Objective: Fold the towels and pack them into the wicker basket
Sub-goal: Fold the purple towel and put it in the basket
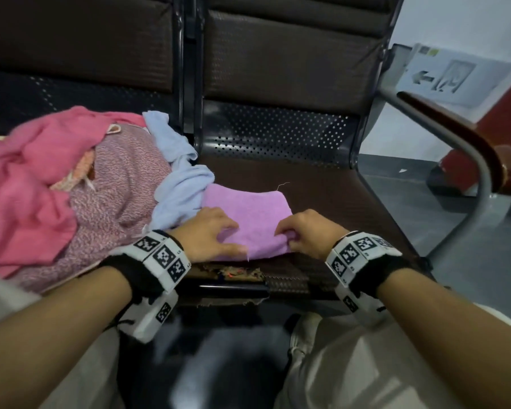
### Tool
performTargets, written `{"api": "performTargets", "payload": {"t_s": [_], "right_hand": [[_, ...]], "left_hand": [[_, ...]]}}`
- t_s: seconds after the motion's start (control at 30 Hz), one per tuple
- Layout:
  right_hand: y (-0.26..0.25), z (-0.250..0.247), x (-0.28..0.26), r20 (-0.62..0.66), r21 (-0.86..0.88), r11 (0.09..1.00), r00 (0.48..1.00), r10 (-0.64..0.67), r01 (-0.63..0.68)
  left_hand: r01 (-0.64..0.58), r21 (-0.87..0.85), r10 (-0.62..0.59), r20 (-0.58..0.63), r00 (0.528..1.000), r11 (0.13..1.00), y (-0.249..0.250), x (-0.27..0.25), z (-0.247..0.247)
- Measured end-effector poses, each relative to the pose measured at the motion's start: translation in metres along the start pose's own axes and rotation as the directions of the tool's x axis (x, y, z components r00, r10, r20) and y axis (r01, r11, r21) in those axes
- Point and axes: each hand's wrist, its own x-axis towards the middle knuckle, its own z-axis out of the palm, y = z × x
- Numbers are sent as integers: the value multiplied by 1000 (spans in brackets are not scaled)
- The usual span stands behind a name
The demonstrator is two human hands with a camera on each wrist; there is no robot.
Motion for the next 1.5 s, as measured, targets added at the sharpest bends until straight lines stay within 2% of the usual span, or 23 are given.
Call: {"api": "performTargets", "payload": {"t_s": [0.07, 0.13, 0.23, 0.37, 0.5, 0.67, 0.73, 0.8, 0.87, 1.0, 1.1, 1.2, 1.27, 1.33, 1.4, 1.47, 1.5], "right_hand": [[-3, -9, -3, -65, 30, 1000, 998, 8, -6], [-4, -17, -5, -72, 32, 999, 997, 3, -1], [-1, -26, -5, -37, -9, 1000, 999, 4, -4], [6, -32, 2, 88, 61, 996, 994, 62, -67], [17, -37, 27, -17, 120, 989, 996, 91, -88], [32, -30, 61, -91, 414, 887, 961, 262, -202], [38, -23, 73, -91, 414, 874, 944, 317, -254], [44, -18, 83, -61, 301, 906, 942, 330, -298], [49, -13, 90, -21, 250, 902, 930, 368, -352], [55, -9, 97, 109, 265, 800, 841, 530, -538], [58, -3, 103, 253, 307, 754, 813, 524, -581], [52, -1, 106, 318, 495, 652, 818, 479, -574], [45, -8, 105, 302, 532, 643, 833, 464, -551], [37, -22, 102, 238, 504, 709, 868, 436, -494], [25, -37, 95, 139, 444, 813, 925, 353, -376], [9, -54, 84, -29, 476, 855, 968, 248, -205], [0, -62, 75, -118, 505, 855, 972, 204, -118]], "left_hand": [[3, 98, -7, 40, 999, 995, -2, -5, 1], [-11, 145, 11, -1, 1000, 989, -3, -7, -1], [15, 176, 0, -83, 997, 984, 0, -4, -11], [29, 96, -23, -68, 997, 995, 3, 9, -29], [40, -20, -41, -50, 998, 999, -9, 29, -47], [94, -1, -94, -43, 995, 996, -37, 59, -55], [64, 37, -61, -86, 994, 997, -47, 67, -48], [33, 92, -22, -114, 993, 995, -57, 73, -40], [30, 108, -20, -92, 996, 994, -63, 77, -35], [88, 38, -90, 43, 995, 995, -66, 82, -34], [100, 52, -105, 104, 989, 994, -64, 85, -31], [103, 64, -113, 182, 977, 993, -59, 85, -30], [80, 86, -100, 257, 961, 993, -54, 82, -33], [74, 89, -98, 300, 949, 993, -49, 77, -40], [77, 64, -94, 318, 944, 995, -43, 70, -50], [30, -39, -19, 253, 967, 999, -32, 61, -60], [-17, -136, 42, 185, 982, 991, -25, 56, -65]]}}
